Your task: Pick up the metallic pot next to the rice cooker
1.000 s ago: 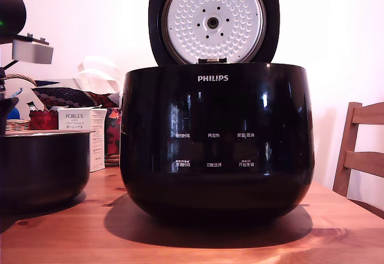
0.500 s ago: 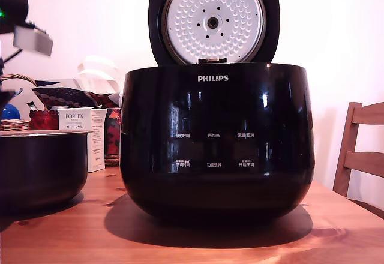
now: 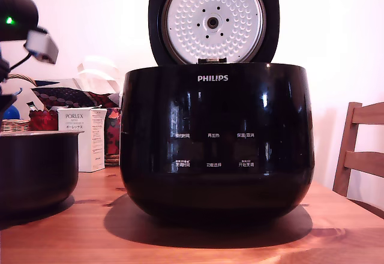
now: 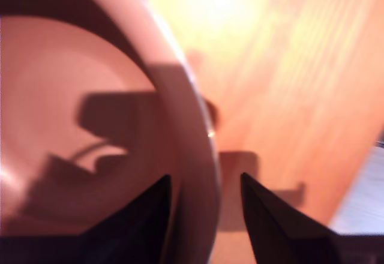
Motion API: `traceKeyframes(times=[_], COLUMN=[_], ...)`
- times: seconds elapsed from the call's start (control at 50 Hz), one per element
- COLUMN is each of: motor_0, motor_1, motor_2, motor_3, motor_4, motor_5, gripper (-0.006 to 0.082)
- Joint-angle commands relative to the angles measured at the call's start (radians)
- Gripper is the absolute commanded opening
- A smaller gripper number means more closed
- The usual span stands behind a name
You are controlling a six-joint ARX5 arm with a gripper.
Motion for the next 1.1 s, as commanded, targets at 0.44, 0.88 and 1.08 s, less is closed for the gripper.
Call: traceKeyframes(times=[0.44, 0.88, 1.08], motor_0=[-0.003, -0.007, -0.034], motor_1=[0.018, 0.017, 0.017], motor_2=[0.005, 0.138, 0.223], motor_3=[0.007, -0.080, -0.143], motor_4=[-0.010, -0.049, -0.076], motor_5=[-0.002, -0.003, -0.004], gripper=[-0.0024, -0.0024, -0.0024])
